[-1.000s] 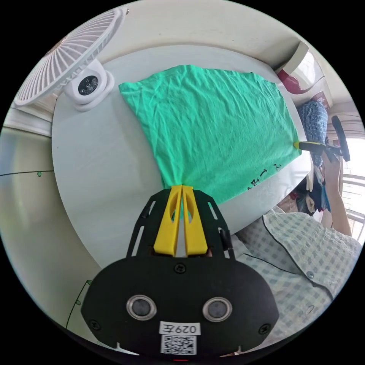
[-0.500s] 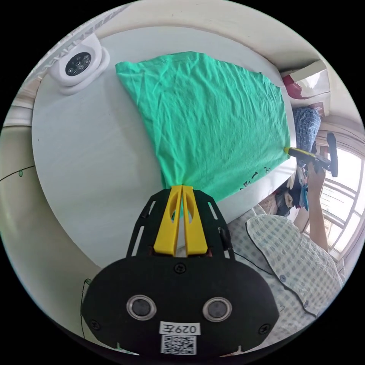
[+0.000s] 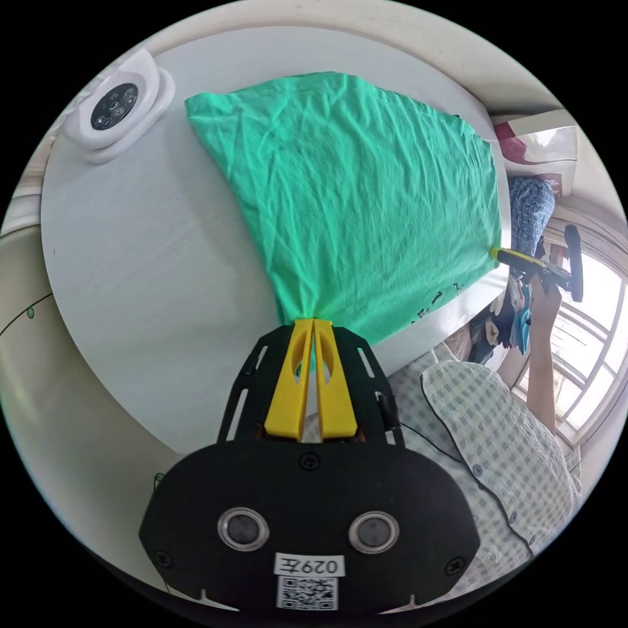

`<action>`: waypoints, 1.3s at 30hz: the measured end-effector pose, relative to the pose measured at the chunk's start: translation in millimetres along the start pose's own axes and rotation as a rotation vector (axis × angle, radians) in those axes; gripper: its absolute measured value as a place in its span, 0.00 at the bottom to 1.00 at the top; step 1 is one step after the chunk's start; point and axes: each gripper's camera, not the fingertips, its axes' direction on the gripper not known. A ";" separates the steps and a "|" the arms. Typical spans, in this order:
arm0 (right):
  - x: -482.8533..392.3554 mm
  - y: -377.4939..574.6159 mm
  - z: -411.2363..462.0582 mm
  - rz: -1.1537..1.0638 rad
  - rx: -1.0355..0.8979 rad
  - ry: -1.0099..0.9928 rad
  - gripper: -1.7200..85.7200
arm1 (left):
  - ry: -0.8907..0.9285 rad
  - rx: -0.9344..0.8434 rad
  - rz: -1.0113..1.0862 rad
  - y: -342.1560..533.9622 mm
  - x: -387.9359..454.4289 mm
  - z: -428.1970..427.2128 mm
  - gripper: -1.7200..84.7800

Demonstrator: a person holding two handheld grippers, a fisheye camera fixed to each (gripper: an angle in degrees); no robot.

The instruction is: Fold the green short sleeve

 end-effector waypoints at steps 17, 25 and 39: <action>-36.9 37.2 25.5 -0.003 -0.005 -0.077 0.01 | -0.106 -0.002 0.009 40.5 -15.9 27.6 0.01; -65.5 61.4 34.7 -0.020 -0.002 -0.057 0.01 | -0.115 -0.005 0.016 70.3 -40.3 39.8 0.01; -261.1 166.8 22.8 -0.656 0.170 -0.182 0.02 | 0.360 0.363 -0.182 250.9 -175.9 69.1 0.01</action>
